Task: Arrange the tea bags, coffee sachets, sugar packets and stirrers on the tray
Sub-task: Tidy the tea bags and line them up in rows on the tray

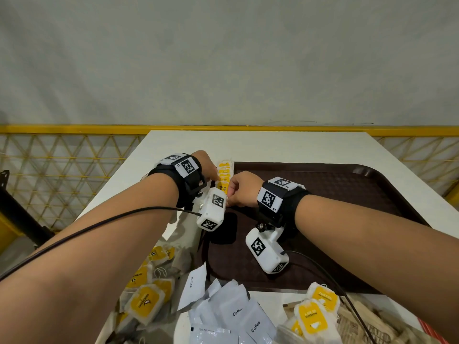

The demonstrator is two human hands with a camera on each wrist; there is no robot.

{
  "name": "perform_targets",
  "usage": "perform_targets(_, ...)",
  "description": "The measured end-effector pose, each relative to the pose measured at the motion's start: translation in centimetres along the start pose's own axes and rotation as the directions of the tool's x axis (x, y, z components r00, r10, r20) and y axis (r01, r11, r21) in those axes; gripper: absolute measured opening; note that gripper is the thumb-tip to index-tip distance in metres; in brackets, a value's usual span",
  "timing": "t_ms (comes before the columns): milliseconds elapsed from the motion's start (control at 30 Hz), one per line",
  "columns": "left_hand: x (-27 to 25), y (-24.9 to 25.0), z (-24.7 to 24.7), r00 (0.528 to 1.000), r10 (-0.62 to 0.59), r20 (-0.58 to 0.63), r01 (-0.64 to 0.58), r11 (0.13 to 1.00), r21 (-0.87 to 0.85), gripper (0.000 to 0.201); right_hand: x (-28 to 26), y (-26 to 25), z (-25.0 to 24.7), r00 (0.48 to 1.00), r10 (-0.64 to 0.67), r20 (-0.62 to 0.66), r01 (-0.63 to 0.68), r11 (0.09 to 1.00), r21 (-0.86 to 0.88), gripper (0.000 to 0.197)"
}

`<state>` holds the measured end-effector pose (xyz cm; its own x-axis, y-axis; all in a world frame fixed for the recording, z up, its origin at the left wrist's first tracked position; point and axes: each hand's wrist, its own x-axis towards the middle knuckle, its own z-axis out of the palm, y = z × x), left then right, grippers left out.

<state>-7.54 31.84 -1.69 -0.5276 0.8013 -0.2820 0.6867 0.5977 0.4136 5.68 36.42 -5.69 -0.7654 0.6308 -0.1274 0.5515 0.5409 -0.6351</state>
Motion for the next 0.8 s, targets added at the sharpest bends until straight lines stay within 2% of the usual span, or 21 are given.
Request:
perform_targets(100, 0.19, 0.13, 0.16, 1.0, 0.017, 0.017, -0.016, 1.0, -0.025, 0.032, -0.03, 0.08, -0.07, 1.0, 0.0, -0.003, 0.0, 1.0, -0.003, 0.027)
perform_targets(267, 0.01, 0.48, -0.45, 0.996, 0.079, -0.044, -0.081, 0.995, -0.06, 0.025, -0.15, 0.25, 0.0, 0.999, -0.017, -0.032, 0.017, 1.0, 0.023, 0.024)
perform_targets(467, 0.71, 0.84, -0.35, 0.996, 0.078, -0.051, -0.08, 0.996, -0.033, 0.017, -0.33, 0.23, -0.38, 0.999, -0.025, -0.043, 0.03, 0.994, 0.104, 0.022)
perform_targets(800, 0.21, 0.38, -0.06, 0.997, 0.062, -0.035, -0.064, 0.997, -0.051, 0.025, -0.32, -0.16, -0.32, 0.998, -0.027, -0.054, 0.03, 0.999, 0.043, 0.025)
